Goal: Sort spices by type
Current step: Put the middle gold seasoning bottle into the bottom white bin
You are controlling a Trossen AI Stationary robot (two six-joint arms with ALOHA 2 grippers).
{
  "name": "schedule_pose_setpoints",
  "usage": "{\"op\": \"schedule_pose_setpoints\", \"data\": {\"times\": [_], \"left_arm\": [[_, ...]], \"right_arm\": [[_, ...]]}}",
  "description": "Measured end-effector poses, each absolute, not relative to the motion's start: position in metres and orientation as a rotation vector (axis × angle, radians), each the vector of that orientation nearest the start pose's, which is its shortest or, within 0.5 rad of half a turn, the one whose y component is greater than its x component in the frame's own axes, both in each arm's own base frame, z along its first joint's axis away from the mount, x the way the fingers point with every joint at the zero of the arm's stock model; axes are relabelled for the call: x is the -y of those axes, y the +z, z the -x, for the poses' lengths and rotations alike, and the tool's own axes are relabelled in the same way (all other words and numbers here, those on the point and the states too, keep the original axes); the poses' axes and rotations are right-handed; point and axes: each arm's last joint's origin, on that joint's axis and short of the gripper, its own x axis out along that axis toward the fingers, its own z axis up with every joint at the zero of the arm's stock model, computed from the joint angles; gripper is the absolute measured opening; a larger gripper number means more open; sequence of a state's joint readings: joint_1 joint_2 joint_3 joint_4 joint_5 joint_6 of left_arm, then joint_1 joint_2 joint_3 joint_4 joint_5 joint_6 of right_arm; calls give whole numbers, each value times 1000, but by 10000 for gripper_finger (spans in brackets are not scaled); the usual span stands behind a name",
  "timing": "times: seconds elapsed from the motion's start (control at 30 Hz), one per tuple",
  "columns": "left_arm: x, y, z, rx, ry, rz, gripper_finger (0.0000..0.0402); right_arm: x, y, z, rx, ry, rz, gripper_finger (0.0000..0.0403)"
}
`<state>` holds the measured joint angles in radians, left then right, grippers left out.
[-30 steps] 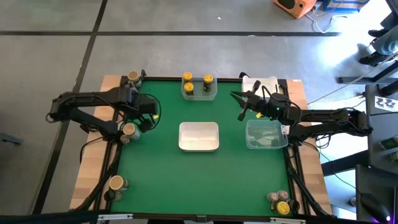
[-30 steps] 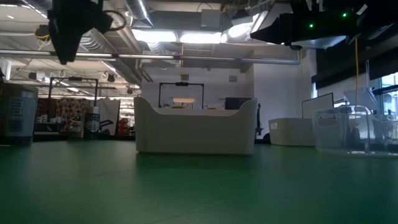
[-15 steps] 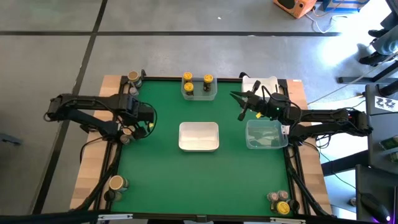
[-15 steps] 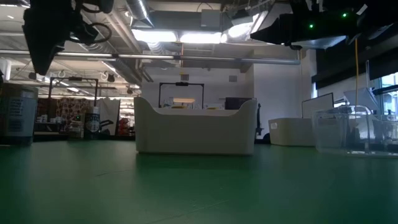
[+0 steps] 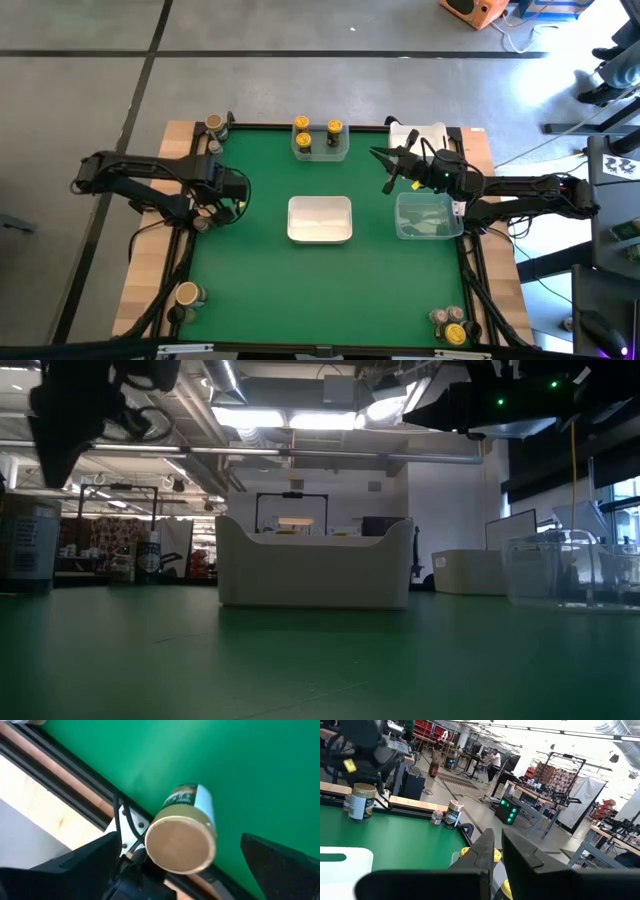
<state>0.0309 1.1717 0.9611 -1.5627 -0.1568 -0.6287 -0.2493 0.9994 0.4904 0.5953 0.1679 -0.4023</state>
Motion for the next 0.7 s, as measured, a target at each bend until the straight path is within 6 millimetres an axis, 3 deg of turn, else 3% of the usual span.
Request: {"op": "schedule_pose_setpoints", "data": {"times": [0.17, 0.4, 0.7], "left_arm": [[-6, 238, -142, -1747, 672, 324, 398], [-5, 222, -140, -1758, 642, 307, 398], [-6, 218, -142, -1730, 623, 288, 396]], "right_arm": [[58, 266, -209, -7, -427, 399, 39], [58, 266, -209, -7, -427, 399, 39], [58, 266, -208, -6, -427, 399, 39]]}}
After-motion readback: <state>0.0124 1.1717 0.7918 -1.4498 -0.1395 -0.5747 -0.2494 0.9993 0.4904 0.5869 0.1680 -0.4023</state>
